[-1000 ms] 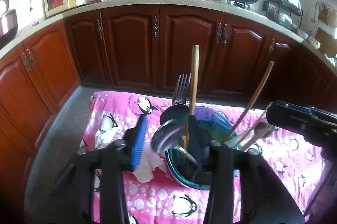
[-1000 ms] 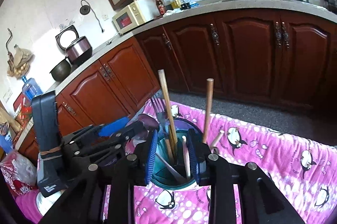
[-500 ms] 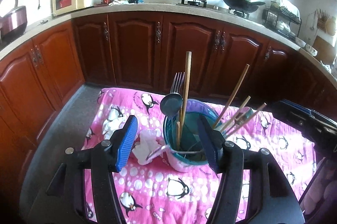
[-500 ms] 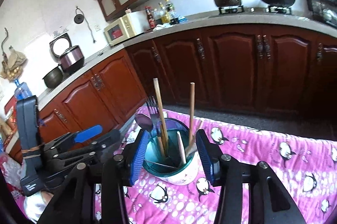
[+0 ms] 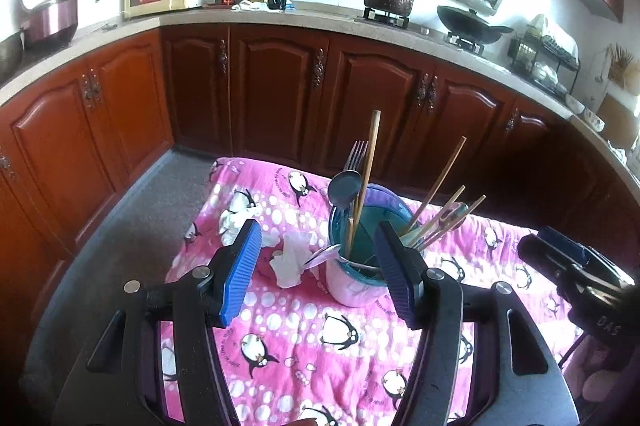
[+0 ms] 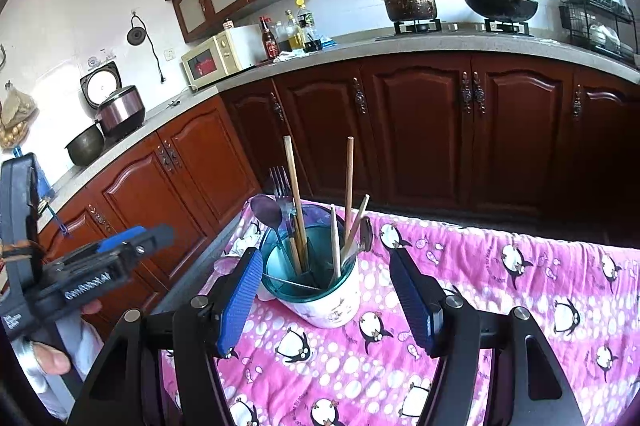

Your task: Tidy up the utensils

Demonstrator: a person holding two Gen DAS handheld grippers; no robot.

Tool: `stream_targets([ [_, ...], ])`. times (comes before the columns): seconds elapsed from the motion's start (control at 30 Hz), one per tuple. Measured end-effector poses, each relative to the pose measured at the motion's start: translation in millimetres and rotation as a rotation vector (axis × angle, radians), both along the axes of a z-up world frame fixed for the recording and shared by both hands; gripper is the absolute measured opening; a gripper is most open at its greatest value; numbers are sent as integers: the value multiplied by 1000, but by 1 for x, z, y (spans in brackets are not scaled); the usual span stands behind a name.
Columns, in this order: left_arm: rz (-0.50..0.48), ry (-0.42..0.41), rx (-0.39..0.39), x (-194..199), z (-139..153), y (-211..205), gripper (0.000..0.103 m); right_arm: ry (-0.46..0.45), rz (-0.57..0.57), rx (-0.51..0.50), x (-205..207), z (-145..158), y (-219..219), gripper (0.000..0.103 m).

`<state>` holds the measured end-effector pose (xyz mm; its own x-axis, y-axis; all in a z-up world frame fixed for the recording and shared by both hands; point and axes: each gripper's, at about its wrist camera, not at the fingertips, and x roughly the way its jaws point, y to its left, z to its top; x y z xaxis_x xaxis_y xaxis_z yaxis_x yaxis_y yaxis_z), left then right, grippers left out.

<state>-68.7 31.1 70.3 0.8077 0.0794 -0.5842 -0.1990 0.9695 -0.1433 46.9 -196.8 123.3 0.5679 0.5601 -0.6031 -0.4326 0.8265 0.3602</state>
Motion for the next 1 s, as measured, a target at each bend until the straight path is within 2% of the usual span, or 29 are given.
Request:
stream_targets([
  [0.3, 17, -38, 47, -22, 11, -10, 59, -15, 9, -30, -21, 5, 11, 65],
  [0.37, 15, -42, 58, -25, 12, -13, 59, -16, -4, -30, -23, 6, 12, 69],
  [0.47, 13, -47, 75, -26, 13, -18, 59, -24, -12, -30, -25, 9, 12, 70],
  [1.0, 12, -61, 93, -30, 16, -26, 59, -33, -20, -47, -27, 11, 13, 73],
])
